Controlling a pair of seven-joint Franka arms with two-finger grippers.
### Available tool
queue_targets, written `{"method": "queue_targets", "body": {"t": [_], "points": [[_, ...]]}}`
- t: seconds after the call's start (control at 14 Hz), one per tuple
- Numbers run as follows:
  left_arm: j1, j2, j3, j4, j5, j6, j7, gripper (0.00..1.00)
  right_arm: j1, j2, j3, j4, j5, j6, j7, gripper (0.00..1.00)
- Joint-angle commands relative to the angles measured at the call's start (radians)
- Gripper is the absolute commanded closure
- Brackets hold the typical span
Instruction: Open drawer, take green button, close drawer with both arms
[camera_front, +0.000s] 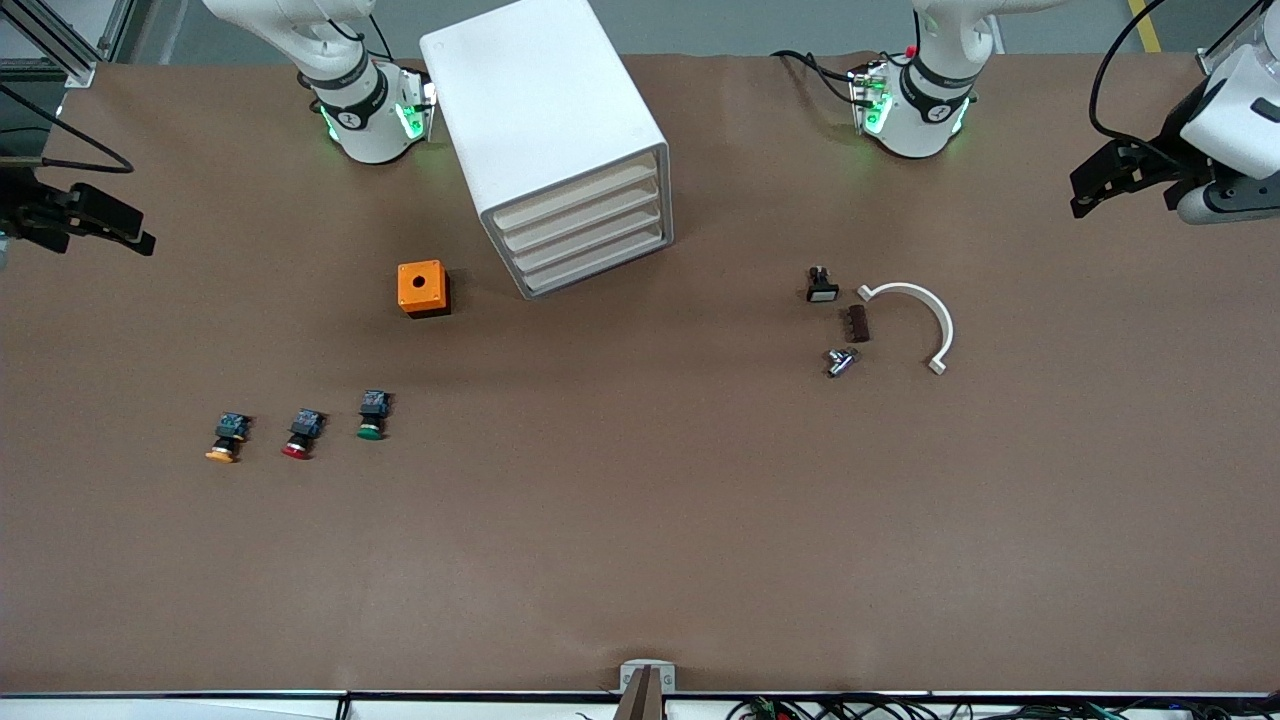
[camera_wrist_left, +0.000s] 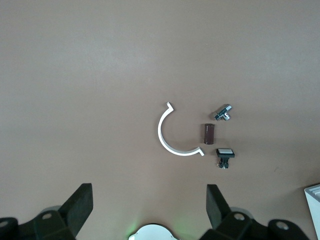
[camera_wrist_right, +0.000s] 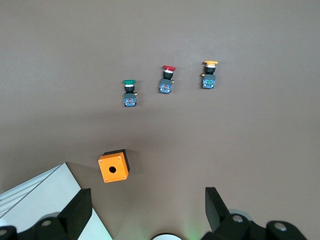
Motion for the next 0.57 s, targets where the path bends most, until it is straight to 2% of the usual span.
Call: {"method": "queue_targets", "body": {"t": [0.0, 0.14, 0.5], "points": [[0.000, 0.008, 0.004, 0.019, -0.010, -0.010, 0.014, 0.00, -0.003, -0.045, -0.003, -0.032, -0.003, 0.020, -0.003, 0.00], [0.000, 0.031, 0.004, 0.058, -0.010, -0.013, 0.014, 0.00, -0.006, -0.051, -0.005, -0.032, 0.000, 0.022, -0.003, 0.00], [0.001, 0.032, 0.005, 0.064, -0.014, -0.027, 0.022, 0.00, -0.010, -0.054, -0.006, -0.034, 0.006, 0.025, -0.002, 0.00]]}}
